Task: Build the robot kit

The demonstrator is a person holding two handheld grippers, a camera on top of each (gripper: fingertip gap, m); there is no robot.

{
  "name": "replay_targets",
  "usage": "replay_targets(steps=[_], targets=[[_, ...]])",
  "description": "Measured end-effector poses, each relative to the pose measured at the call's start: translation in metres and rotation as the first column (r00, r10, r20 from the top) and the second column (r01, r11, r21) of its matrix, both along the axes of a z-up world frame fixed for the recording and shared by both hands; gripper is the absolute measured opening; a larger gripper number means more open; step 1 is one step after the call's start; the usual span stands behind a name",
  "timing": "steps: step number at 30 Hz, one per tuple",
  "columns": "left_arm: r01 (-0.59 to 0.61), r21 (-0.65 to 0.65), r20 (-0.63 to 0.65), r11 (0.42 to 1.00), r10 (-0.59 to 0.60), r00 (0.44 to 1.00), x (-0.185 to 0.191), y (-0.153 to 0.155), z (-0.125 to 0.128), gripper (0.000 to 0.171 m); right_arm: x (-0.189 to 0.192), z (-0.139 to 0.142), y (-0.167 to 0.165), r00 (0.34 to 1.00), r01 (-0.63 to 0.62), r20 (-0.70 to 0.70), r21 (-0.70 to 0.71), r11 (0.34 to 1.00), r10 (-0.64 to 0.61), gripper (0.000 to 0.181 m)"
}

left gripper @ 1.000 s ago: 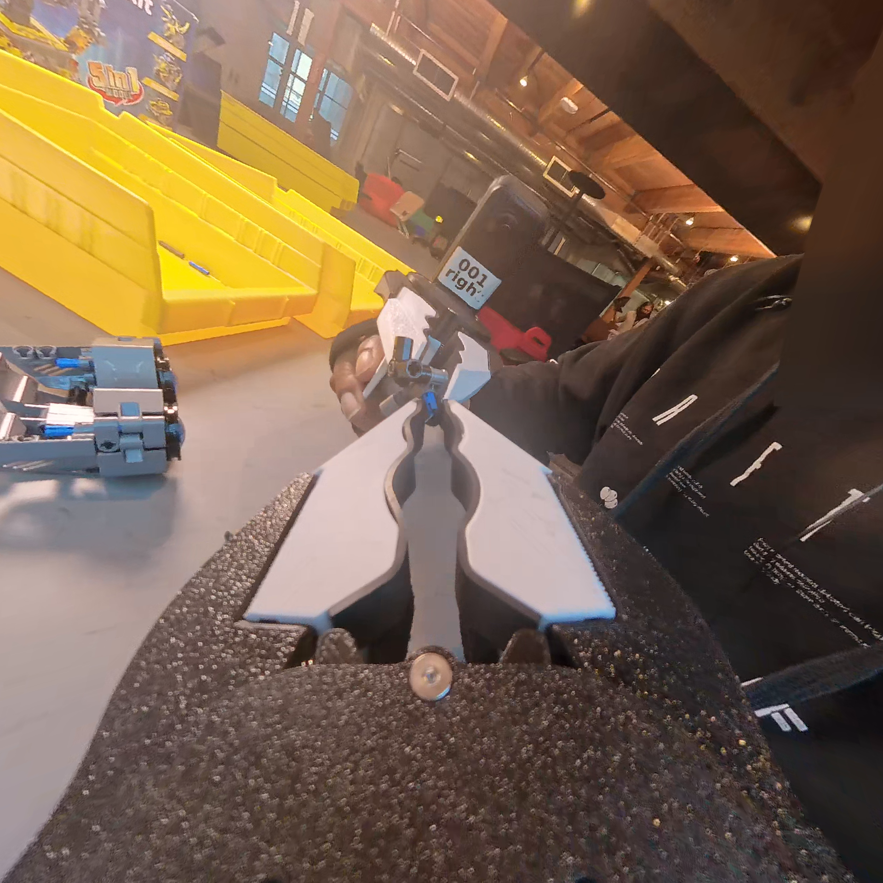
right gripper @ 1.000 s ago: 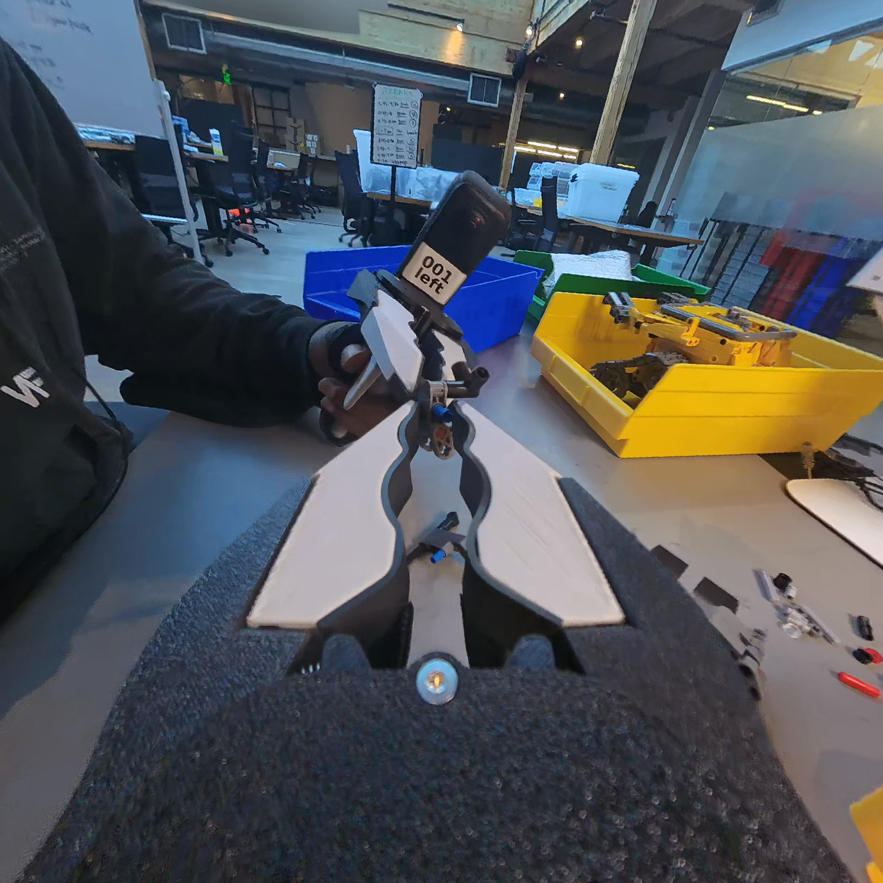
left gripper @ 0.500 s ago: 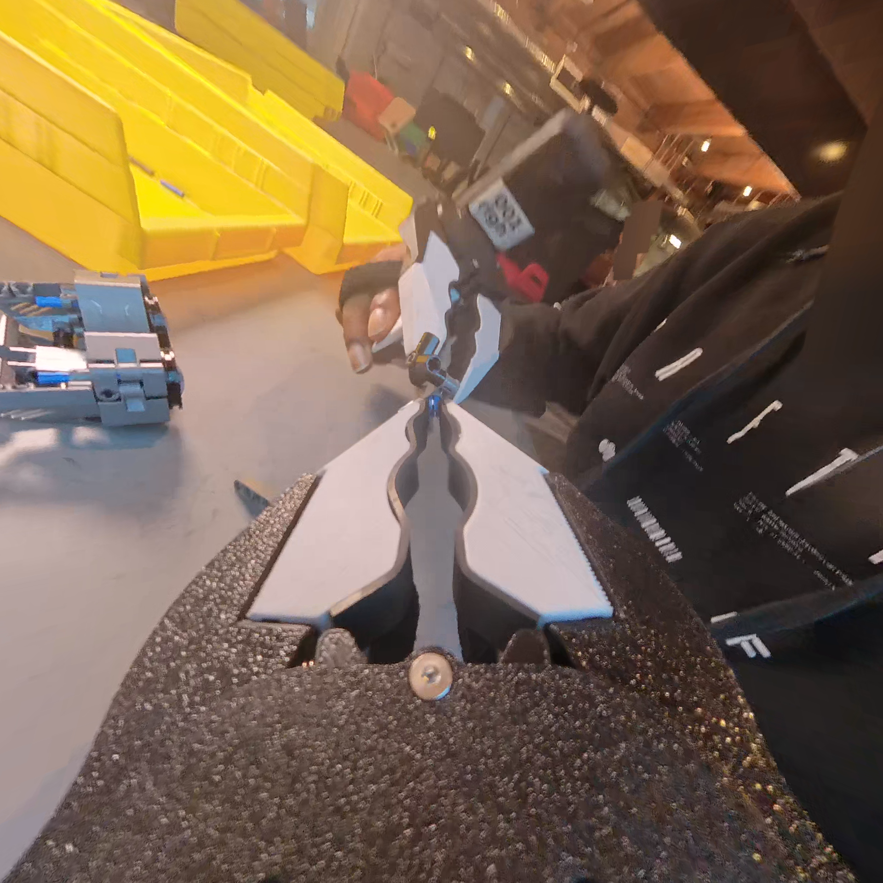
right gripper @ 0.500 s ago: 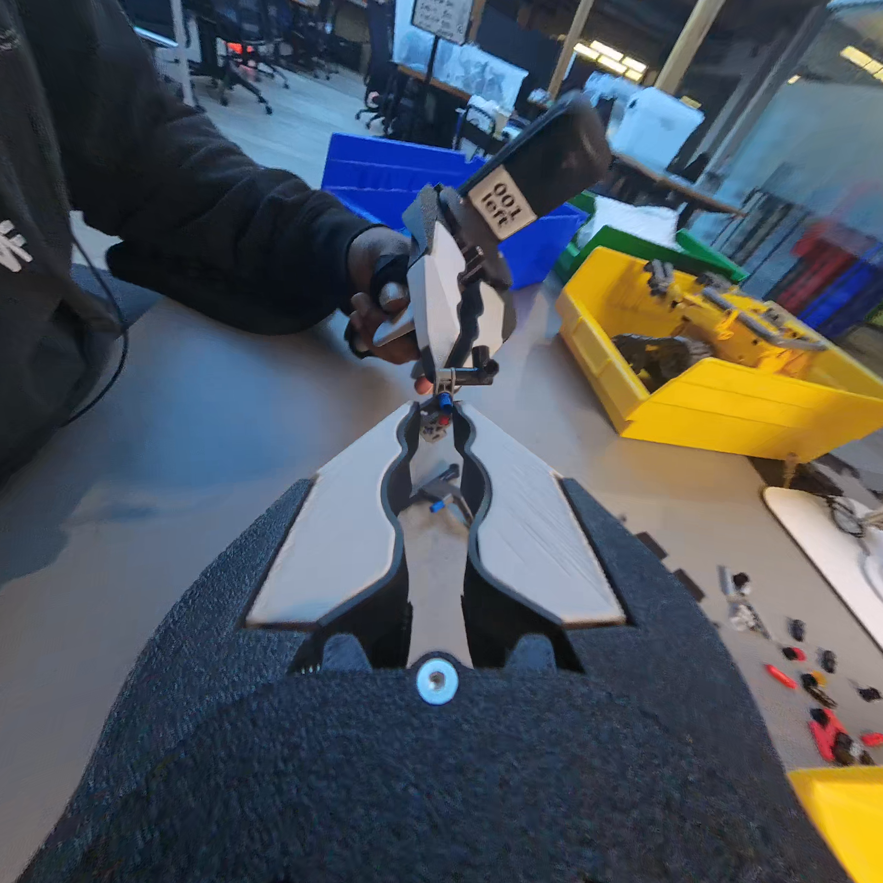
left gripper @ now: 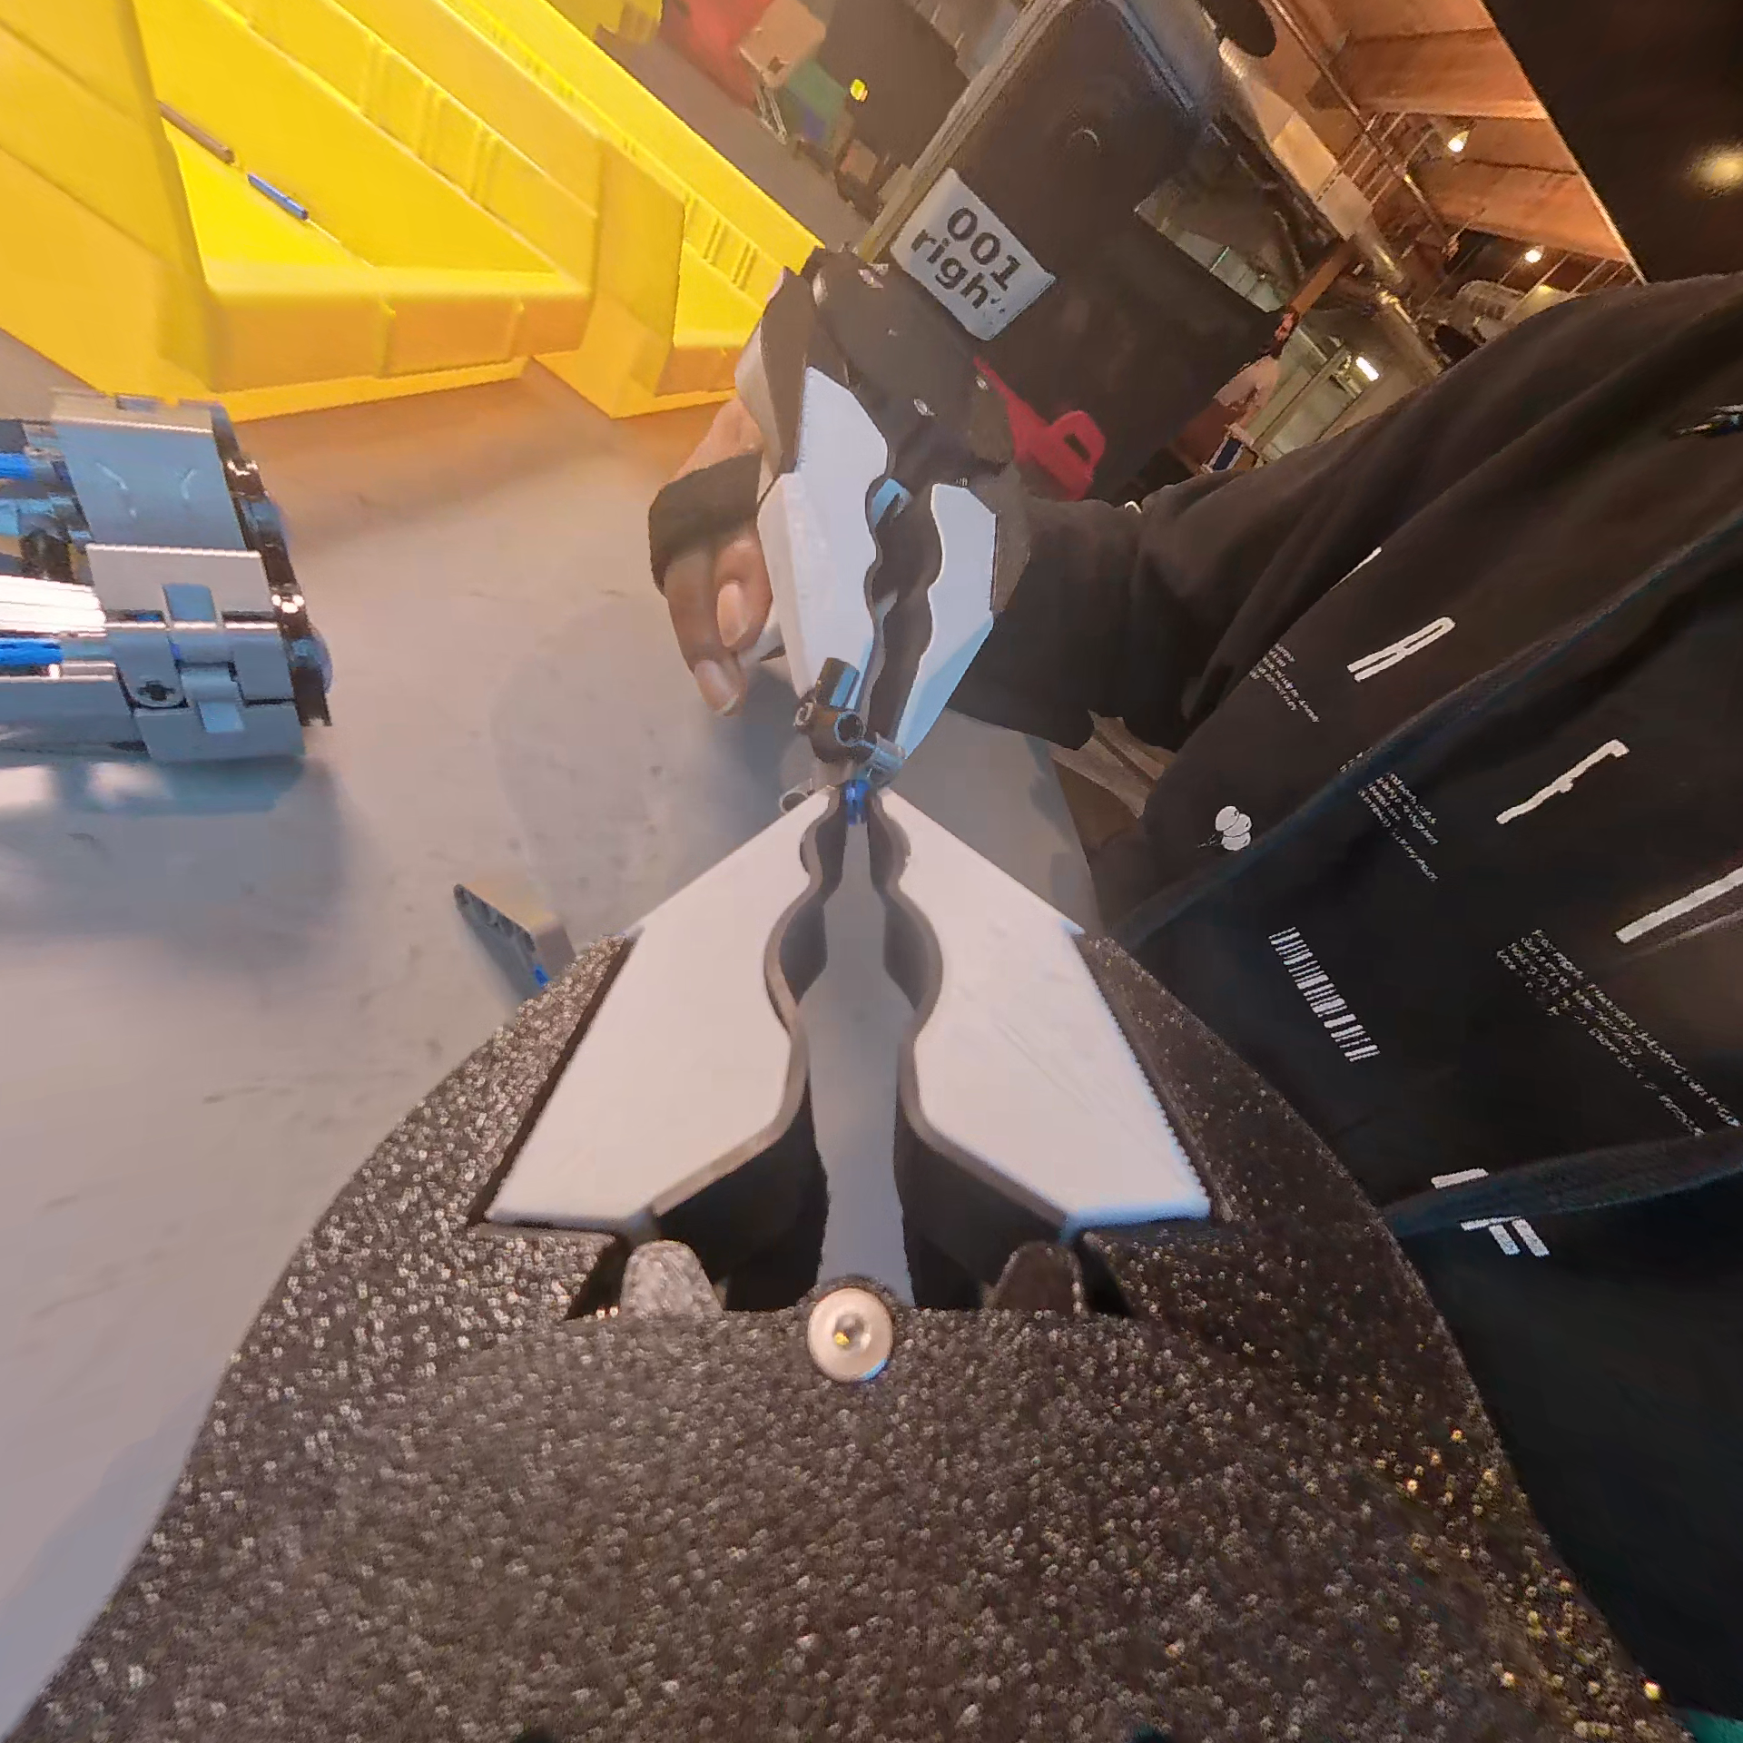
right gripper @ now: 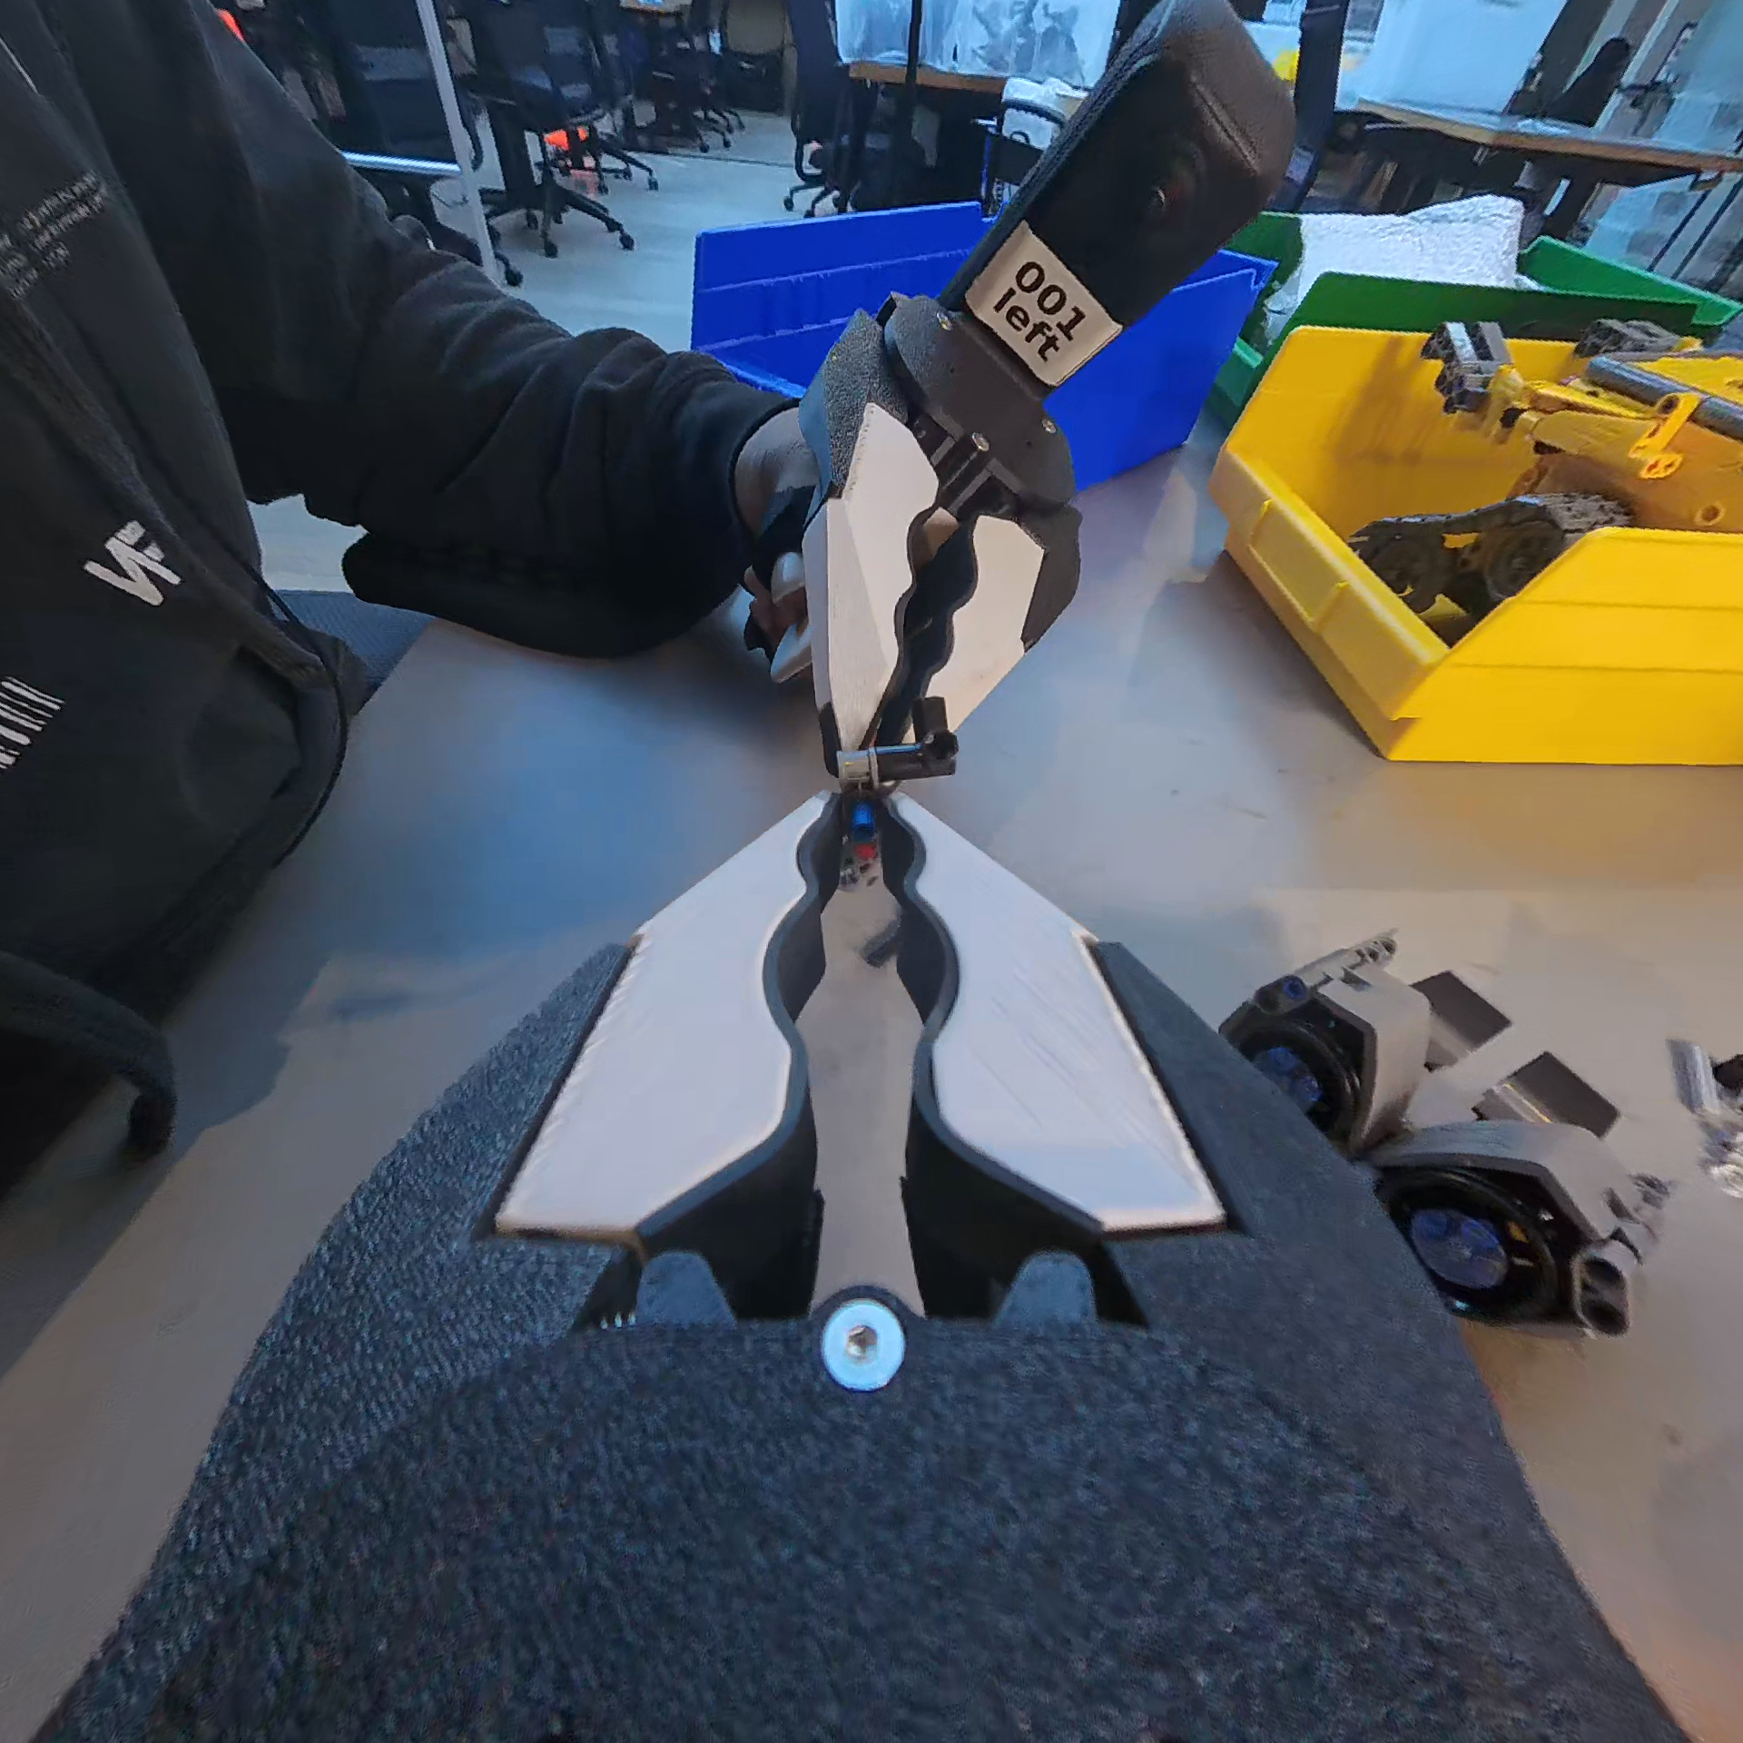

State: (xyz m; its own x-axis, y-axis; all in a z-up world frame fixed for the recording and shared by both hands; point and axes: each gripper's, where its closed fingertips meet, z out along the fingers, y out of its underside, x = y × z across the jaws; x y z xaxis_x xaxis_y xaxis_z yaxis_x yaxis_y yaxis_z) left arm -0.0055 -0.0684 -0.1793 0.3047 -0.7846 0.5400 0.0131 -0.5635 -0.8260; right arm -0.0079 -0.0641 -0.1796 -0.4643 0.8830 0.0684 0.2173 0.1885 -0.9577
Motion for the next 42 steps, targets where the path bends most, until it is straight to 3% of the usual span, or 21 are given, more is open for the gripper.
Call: replay_targets(steps=[5, 8, 12, 19, 25, 29, 37, 42], targets=[[-0.070, 0.017, 0.007, 0.997, 0.070, 0.998, -0.009, 0.010, 0.004, 0.004, -0.006, 0.003, 0.009, 0.998, 0.062, 0.026, -0.090, 0.994, -0.059, 0.005], [-0.172, 0.066, -0.159, 0.983, 0.181, 0.971, -0.026, 0.024, -0.014, 0.012, -0.008, -0.001, 0.027, 0.988, 0.147, 0.074, -0.147, 0.978, -0.137, 0.006], [-0.219, 0.127, -0.391, 0.967, 0.252, 0.885, -0.042, 0.031, -0.045, 0.017, -0.008, -0.020, 0.050, 0.957, 0.260, 0.166, -0.116, 0.959, -0.240, 0.005], [-0.213, 0.103, -0.522, 0.972, 0.235, 0.820, -0.032, 0.031, -0.069, 0.020, -0.007, -0.037, 0.051, 0.934, 0.285, 0.242, -0.067, 0.956, -0.261, 0.005], [-0.229, -0.003, -0.483, 0.973, 0.199, 0.853, -0.022, 0.030, -0.071, 0.011, -0.007, -0.039, 0.050, 0.935, 0.276, 0.246, -0.049, 0.960, -0.256, 0.005], [-0.276, -0.029, -0.442, 0.961, 0.235, 0.866, -0.025, 0.034, -0.067, 0.001, -0.006, -0.037, 0.053, 0.934, 0.284, 0.244, -0.060, 0.957, -0.262, 0.005], [-0.337, -0.076, -0.311, 0.938, 0.299, 0.902, -0.035, 0.040, -0.052, 0.000, -0.005, -0.034, 0.058, 0.929, 0.310, 0.251, -0.127, 0.942, -0.272, 0.005], [-0.337, -0.070, -0.418, 0.939, 0.279, 0.865, -0.038, 0.036, -0.067, 0.000, -0.003, -0.043, 0.058, 0.914, 0.317, 0.293, -0.084, 0.945, -0.281, 0.005]])
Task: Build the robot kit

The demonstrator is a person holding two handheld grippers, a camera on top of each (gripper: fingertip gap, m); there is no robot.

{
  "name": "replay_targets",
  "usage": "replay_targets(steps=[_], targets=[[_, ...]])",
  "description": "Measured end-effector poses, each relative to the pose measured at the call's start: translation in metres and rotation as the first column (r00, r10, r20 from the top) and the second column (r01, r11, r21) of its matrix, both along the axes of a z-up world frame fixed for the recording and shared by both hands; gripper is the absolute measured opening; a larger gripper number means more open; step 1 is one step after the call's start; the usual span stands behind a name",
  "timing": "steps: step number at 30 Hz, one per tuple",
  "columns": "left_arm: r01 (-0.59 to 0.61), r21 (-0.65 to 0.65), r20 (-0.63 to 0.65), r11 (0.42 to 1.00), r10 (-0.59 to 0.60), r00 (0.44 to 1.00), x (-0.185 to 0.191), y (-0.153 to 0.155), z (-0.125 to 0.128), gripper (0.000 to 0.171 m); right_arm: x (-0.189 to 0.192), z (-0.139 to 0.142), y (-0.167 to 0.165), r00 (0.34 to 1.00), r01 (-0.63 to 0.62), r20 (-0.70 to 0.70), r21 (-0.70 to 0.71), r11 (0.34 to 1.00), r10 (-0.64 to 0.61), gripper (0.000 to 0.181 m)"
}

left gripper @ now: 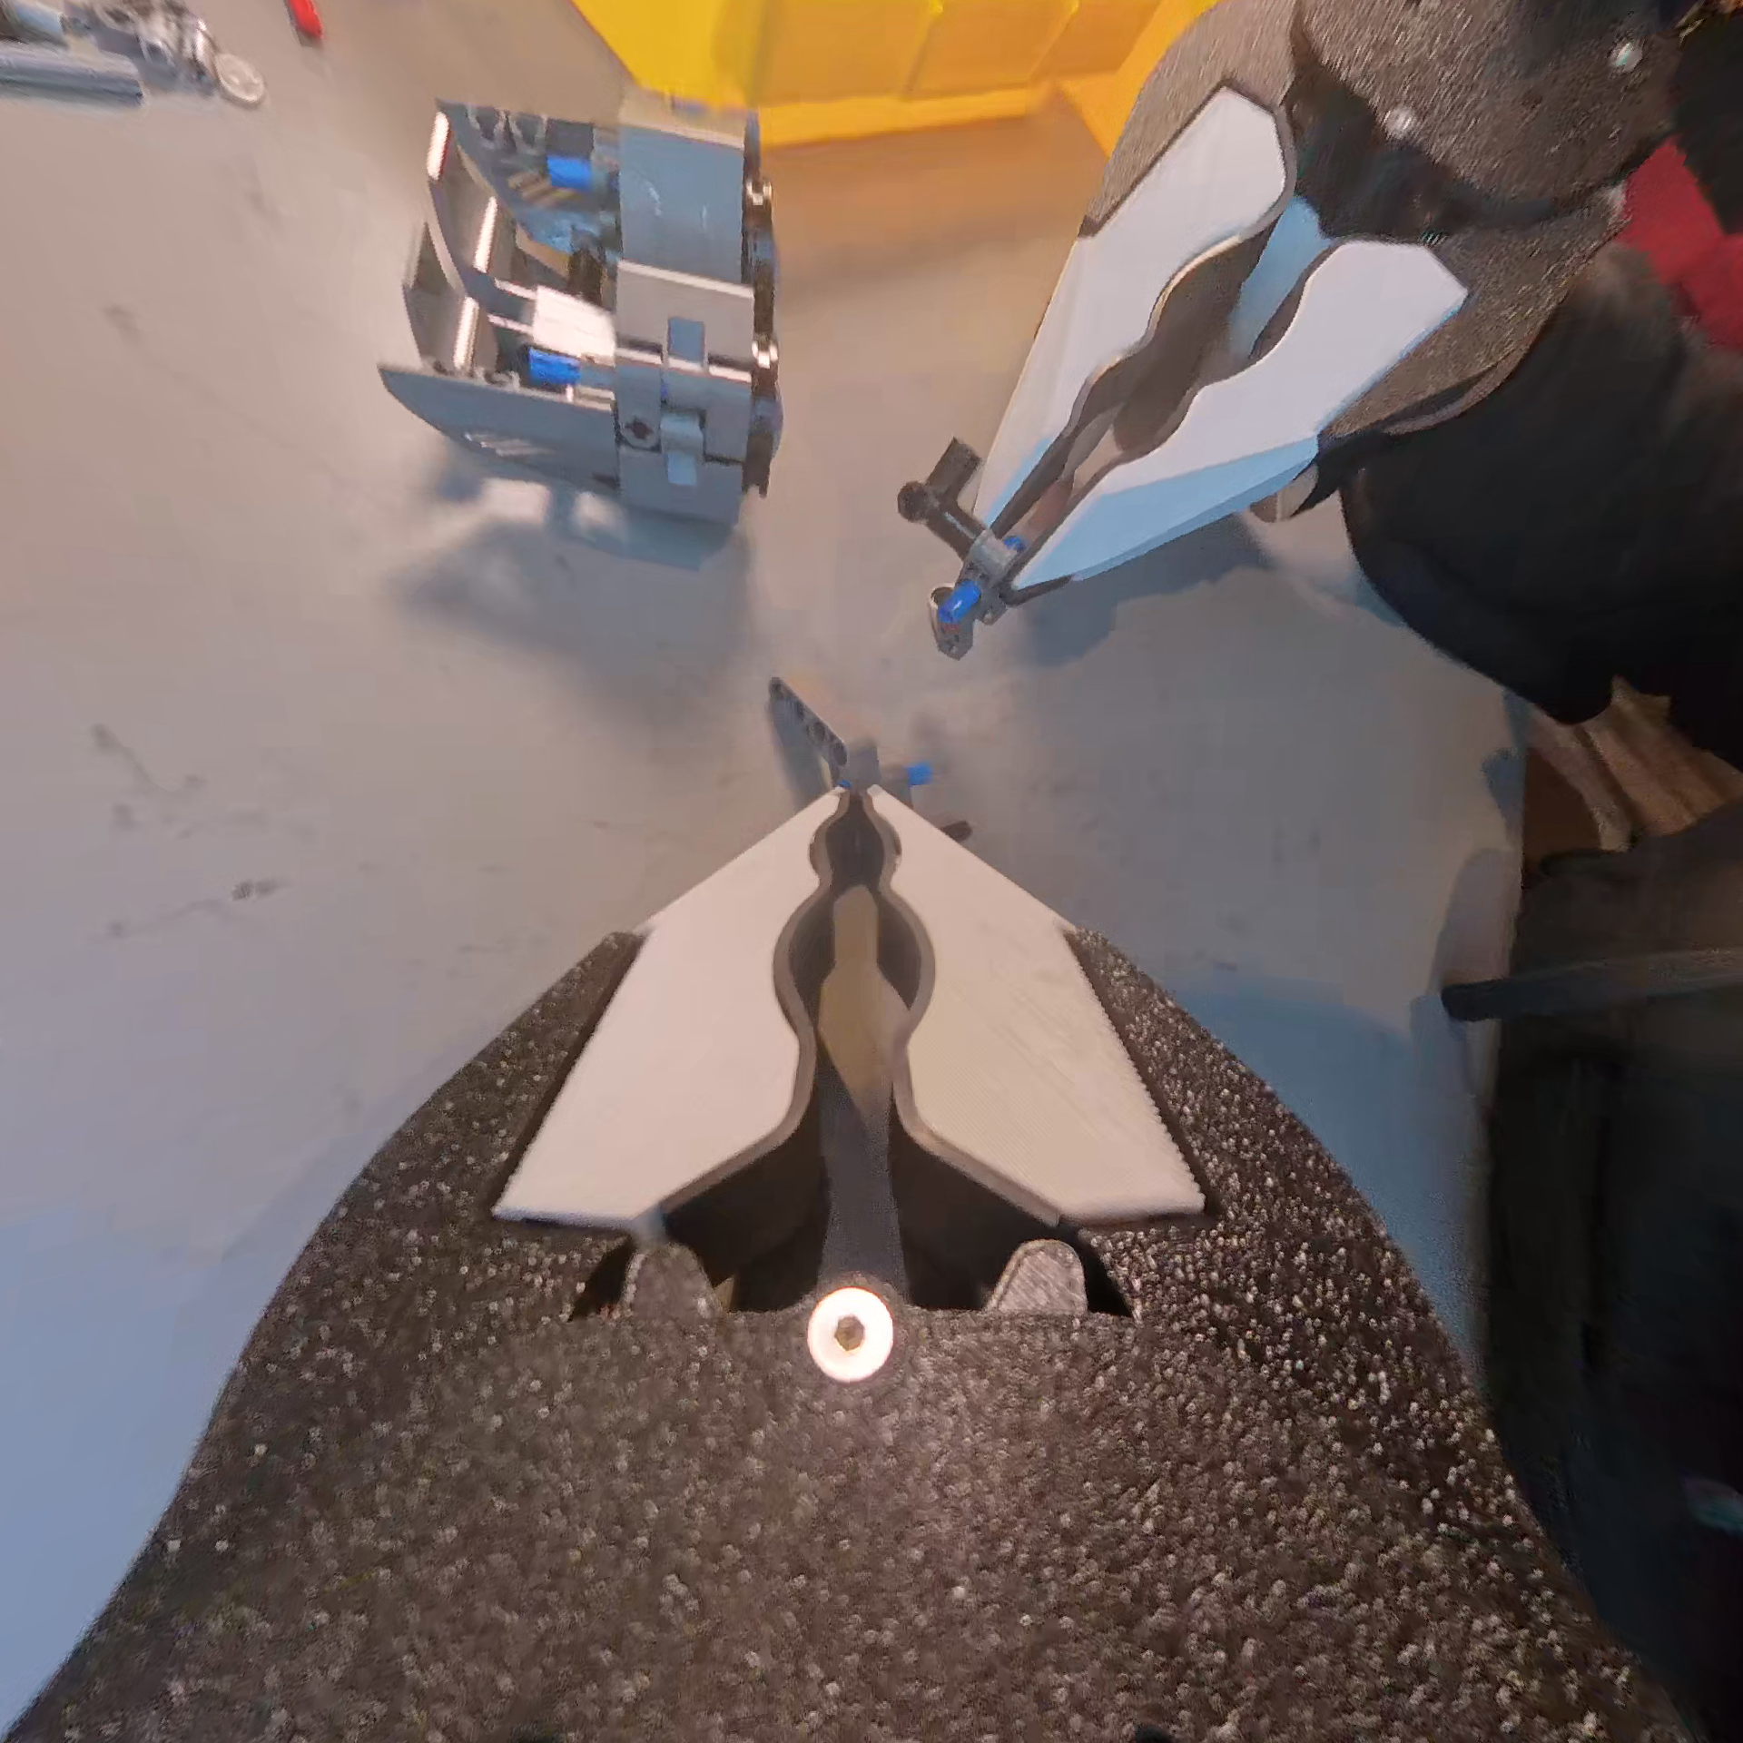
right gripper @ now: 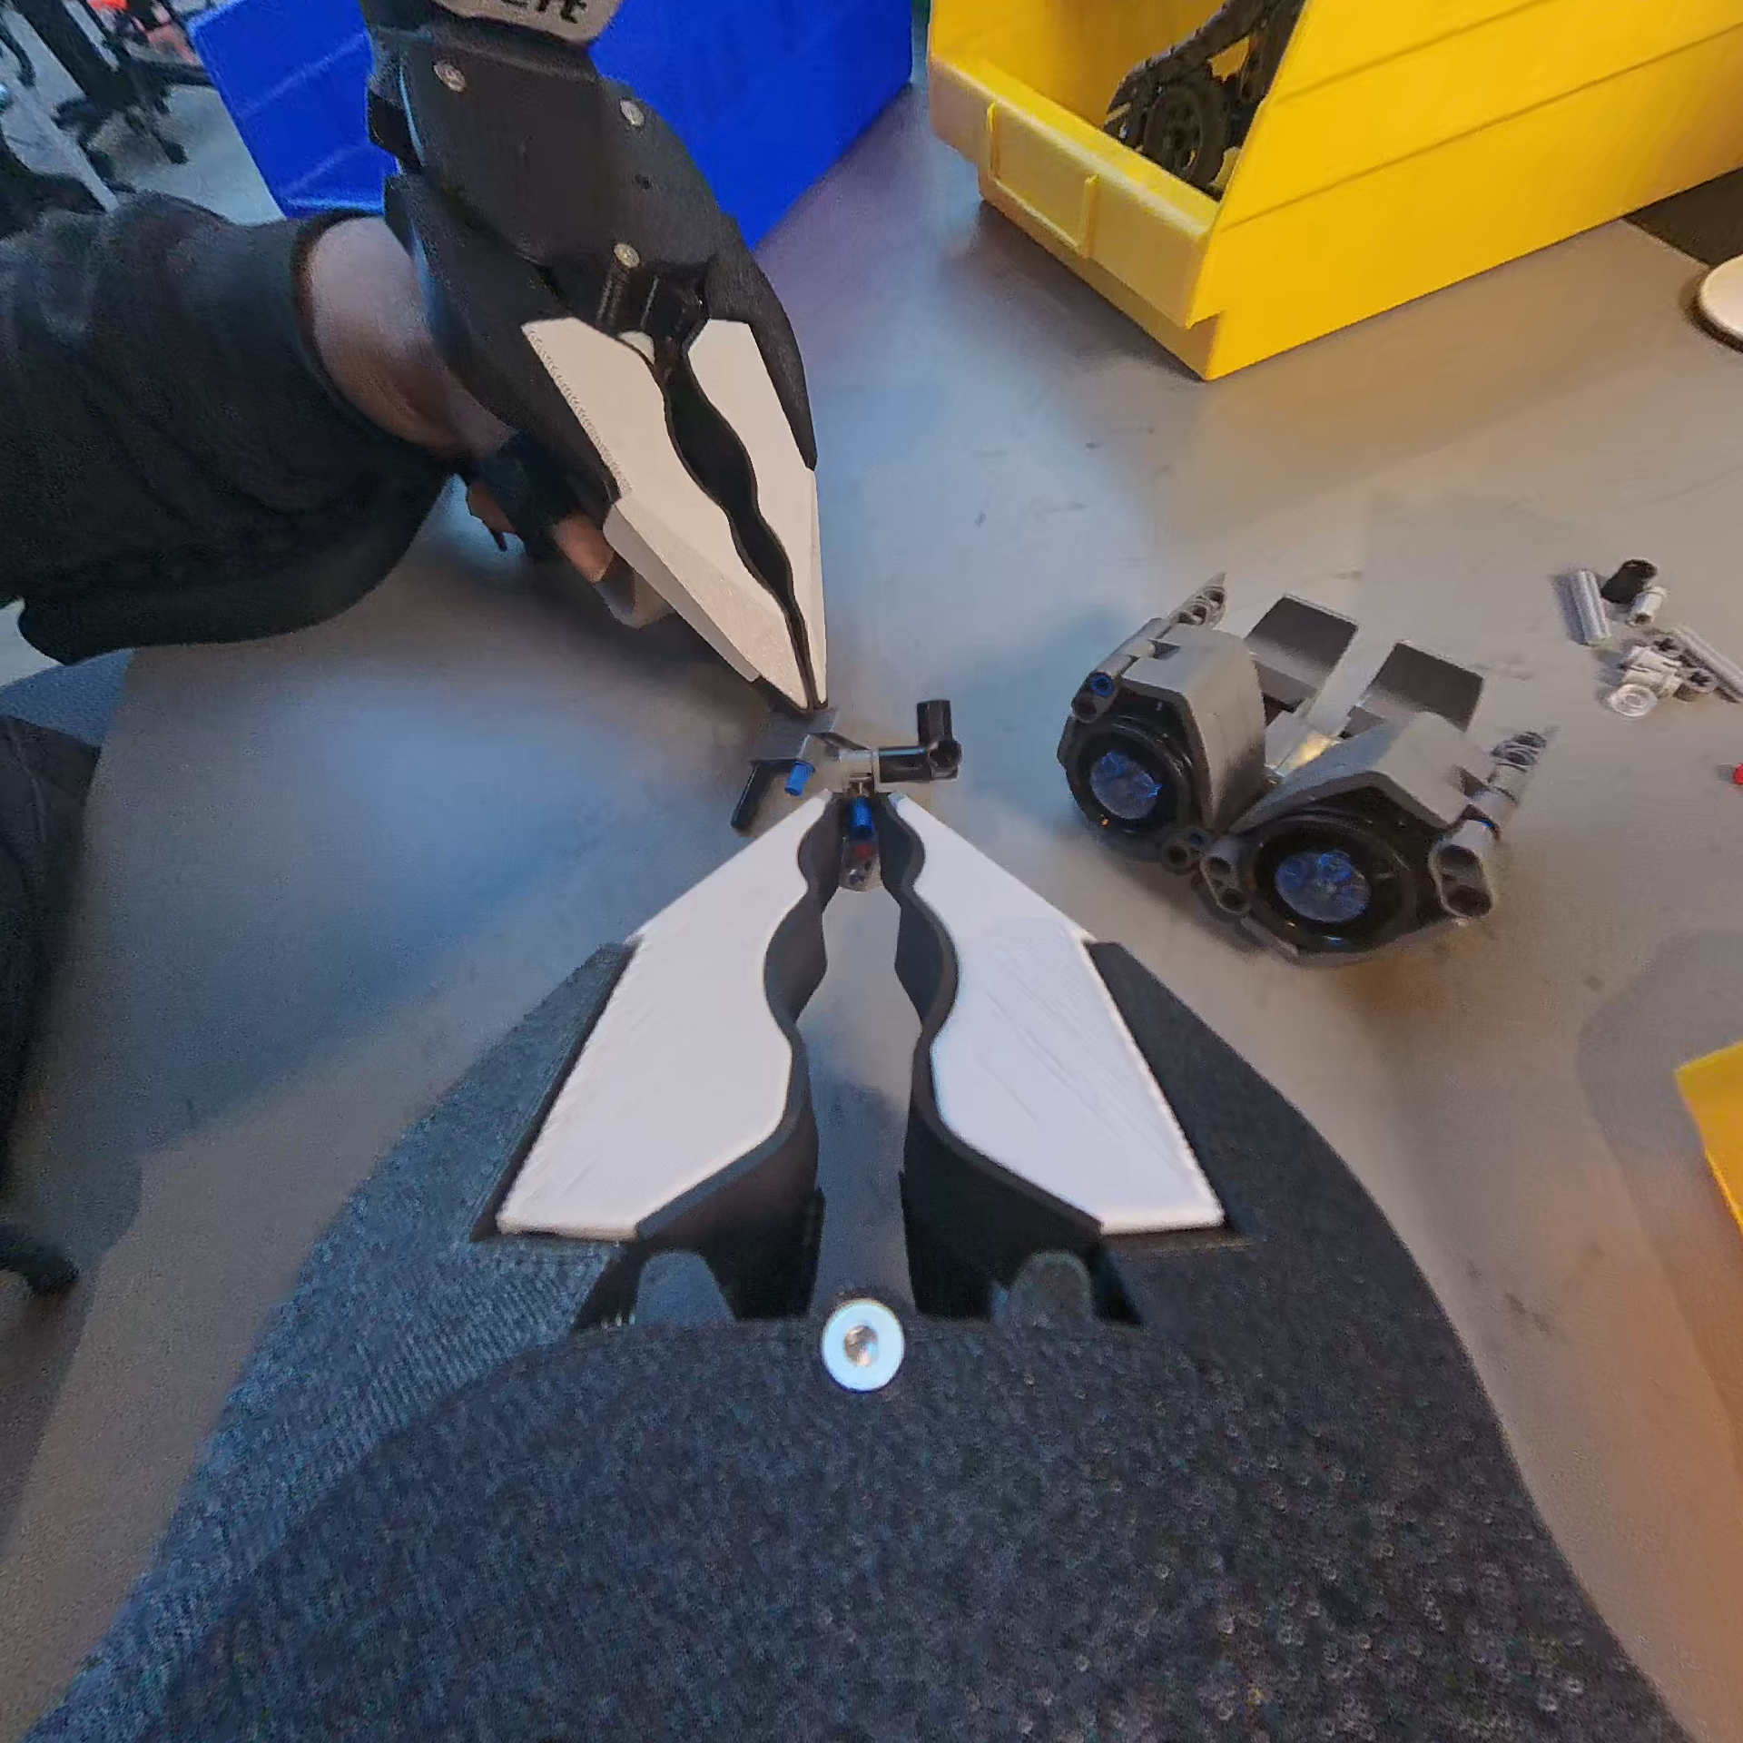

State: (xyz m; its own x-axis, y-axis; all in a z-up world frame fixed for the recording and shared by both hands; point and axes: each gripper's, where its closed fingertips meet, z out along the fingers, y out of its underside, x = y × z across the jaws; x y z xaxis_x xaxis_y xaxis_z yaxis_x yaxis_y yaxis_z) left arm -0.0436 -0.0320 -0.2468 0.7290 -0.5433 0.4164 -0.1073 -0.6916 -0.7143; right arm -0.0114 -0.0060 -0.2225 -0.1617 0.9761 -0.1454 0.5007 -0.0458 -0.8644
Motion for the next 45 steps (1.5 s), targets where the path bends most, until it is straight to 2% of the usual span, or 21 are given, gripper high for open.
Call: replay_targets(steps=[4, 8, 11, 14, 17, 19, 24, 28, 32, 35, 37, 42, 45], targets=[[0.018, -0.010, -0.009, 1.000, -0.018, 1.000, 0.002, -0.003, -0.001, 0.001, 0.000, -0.005, -0.003, 1.000, -0.013, 0.024, 0.013, 1.000, 0.012, 0.005], [0.039, -0.030, 0.040, 0.999, -0.038, 0.998, -0.005, 0.000, 0.008, 0.014, 0.001, -0.005, 0.000, 0.999, -0.009, 0.034, 0.009, 1.000, 0.009, 0.005], [0.129, -0.097, 0.120, 0.987, -0.117, 0.986, -0.002, 0.001, 0.013, 0.017, 0.002, -0.002, 0.003, 1.000, -0.003, 0.029, -0.009, 1.000, 0.003, 0.005], [0.245, -0.235, 0.159, 0.941, -0.211, 0.964, 0.002, -0.002, 0.005, 0.024, 0.006, 0.001, 0.006, 1.000, -0.001, 0.026, -0.021, 1.000, 0.001, 0.006], [0.311, -0.318, 0.129, 0.896, -0.284, 0.950, 0.005, -0.003, -0.001, 0.024, 0.009, 0.007, 0.011, 1.000, 0.008, 0.017, -0.010, 1.000, -0.007, 0.006], [0.329, -0.325, 0.065, 0.887, -0.326, 0.943, 0.007, -0.004, -0.003, 0.023, 0.012, 0.010, 0.012, 1.000, 0.006, 0.016, -0.014, 1.000, -0.006, 0.005], [0.315, -0.290, -0.067, 0.904, -0.348, 0.935, 0.011, -0.006, -0.007, 0.020, 0.016, 0.006, 0.005, 0.998, -0.034, 0.042, -0.046, 0.998, 0.036, 0.005], [0.299, -0.241, -0.078, 0.923, -0.325, 0.942, 0.019, -0.009, -0.008, 0.017, 0.015, 0.000, -0.004, 0.996, -0.066, 0.060, -0.090, 0.994, 0.071, 0.005], [0.261, -0.216, 0.046, 0.941, -0.258, 0.965, 0.031, -0.012, -0.005, 0.014, 0.014, -0.003, -0.011, 0.993, -0.090, 0.063, -0.114, 0.989, 0.097, 0.006], [0.208, -0.163, 0.223, 0.965, -0.169, 0.960, 0.035, -0.005, 0.015, 0.008, 0.013, 0.003, -0.012, 0.995, -0.088, 0.029, -0.153, 0.984, 0.094, 0.006], [0.175, -0.112, 0.286, 0.978, -0.137, 0.948, 0.034, -0.001, 0.026, 0.007, 0.011, 0.011, -0.012, 0.996, -0.088, -0.013, -0.192, 0.977, 0.087, 0.006], [0.111, 0.034, 0.475, 0.993, -0.114, 0.873, 0.031, 0.006, 0.060, 0.007, 0.010, 0.043, -0.005, 0.982, -0.108, -0.183, -0.299, 0.948, 0.054, 0.005], [0.085, 0.091, 0.539, 0.992, -0.121, 0.833, 0.033, 0.009, 0.073, 0.007, 0.011, 0.056, -0.001, 0.967, -0.119, -0.252, -0.313, 0.942, 0.038, 0.005]])
